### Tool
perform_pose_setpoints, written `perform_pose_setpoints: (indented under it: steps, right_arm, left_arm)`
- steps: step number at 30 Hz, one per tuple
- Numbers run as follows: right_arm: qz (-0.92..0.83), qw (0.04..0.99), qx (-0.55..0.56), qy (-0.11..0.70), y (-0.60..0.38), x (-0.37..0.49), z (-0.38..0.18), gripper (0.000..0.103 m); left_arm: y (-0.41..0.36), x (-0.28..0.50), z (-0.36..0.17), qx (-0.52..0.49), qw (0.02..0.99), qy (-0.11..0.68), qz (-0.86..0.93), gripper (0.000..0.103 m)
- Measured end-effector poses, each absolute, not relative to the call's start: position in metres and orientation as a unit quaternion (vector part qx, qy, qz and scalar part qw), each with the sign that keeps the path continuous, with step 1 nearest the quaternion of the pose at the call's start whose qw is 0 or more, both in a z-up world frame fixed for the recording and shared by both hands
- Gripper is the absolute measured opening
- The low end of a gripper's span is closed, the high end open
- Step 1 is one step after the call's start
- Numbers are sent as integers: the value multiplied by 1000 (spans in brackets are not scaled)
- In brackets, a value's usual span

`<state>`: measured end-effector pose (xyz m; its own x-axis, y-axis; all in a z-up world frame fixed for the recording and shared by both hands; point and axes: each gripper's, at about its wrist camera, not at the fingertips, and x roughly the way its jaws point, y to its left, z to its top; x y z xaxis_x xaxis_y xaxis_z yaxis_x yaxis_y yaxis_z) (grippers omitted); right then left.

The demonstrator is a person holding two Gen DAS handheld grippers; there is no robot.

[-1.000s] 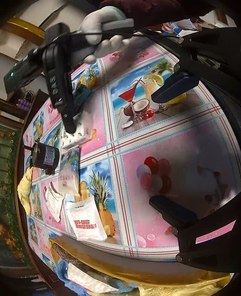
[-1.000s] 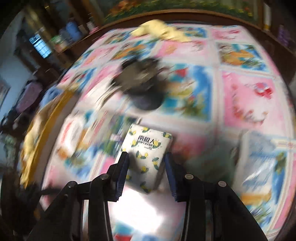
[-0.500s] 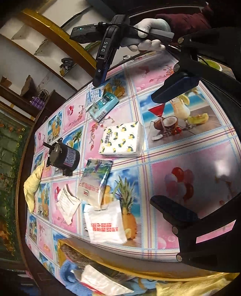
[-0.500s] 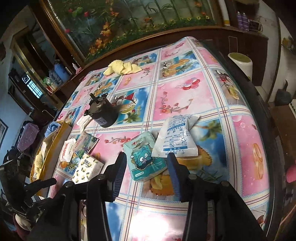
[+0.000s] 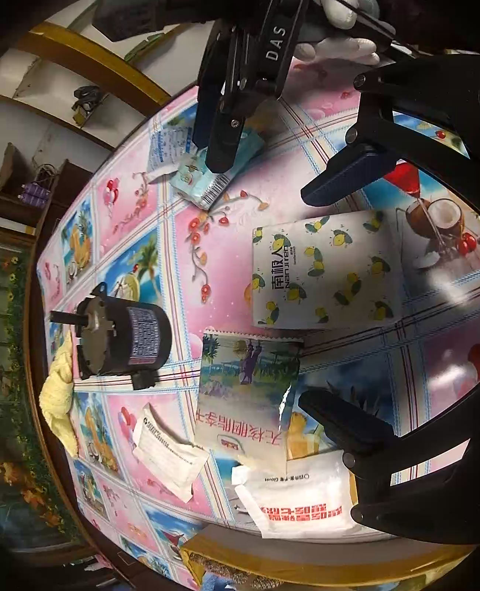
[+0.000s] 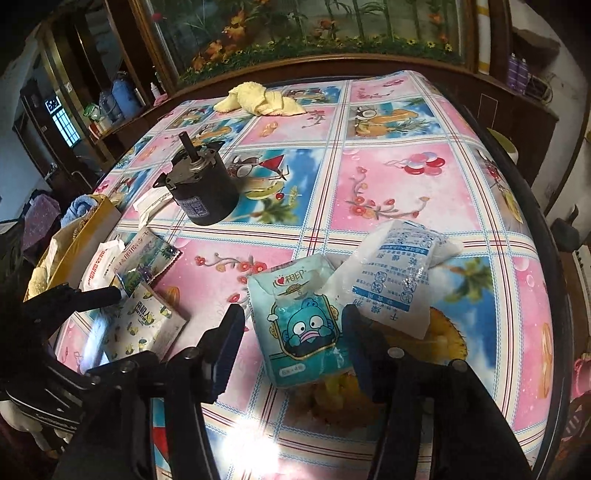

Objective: Organize soft objects
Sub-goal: 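Grasp the white patterned tissue pack with the left tool while the right tool grasps the blue cartoon tissue pack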

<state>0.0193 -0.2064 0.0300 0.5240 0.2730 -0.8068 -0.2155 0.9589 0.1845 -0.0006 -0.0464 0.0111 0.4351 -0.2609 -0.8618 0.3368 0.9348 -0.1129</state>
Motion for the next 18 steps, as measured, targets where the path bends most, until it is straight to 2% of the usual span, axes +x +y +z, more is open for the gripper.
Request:
perform_pose_setpoints:
  steps: [3,5,7,16,17,18]
  right_arm:
    - [133,875,6,465,-198,19,28,58]
    - [129,875,-12,467,-193,16,28,57]
    - [130,872,-19,472,-190,10,29,45]
    - [205,843,12,497,-183,-38,40,44]
    - [202,848,23,489,-187,-39,43,46]
    - [191,856,25,480,-190,-39,46,54]
  left_arm:
    - [-51,-4,8,66,854,490,-162,98]
    - [-48,-7,9,69,858,483,-157,86]
    - [-41,-10,13,60,860,479,-166,56]
    - [-11,-41,21,11,847,495,-192,54]
    - [-9,-43,24,9,849,492,-194,54]
    - [-8,-44,25,10,851,488,-196,55]
